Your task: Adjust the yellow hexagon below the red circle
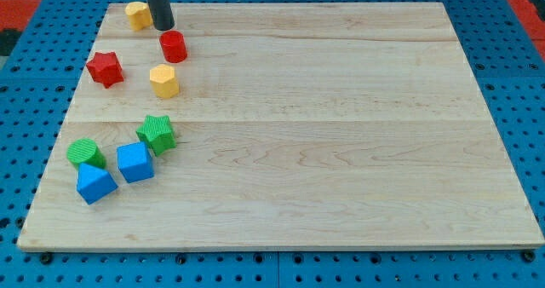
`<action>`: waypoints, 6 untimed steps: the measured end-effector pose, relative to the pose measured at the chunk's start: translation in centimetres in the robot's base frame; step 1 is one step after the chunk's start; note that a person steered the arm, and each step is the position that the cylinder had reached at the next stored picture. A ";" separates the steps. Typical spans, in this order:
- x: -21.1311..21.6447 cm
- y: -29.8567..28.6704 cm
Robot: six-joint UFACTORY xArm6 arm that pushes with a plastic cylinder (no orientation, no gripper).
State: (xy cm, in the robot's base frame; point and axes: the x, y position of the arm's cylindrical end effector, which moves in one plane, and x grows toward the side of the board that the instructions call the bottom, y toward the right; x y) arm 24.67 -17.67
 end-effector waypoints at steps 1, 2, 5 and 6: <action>2.2 0.0; 4.9 2.3; 10.1 -2.0; 13.5 -1.8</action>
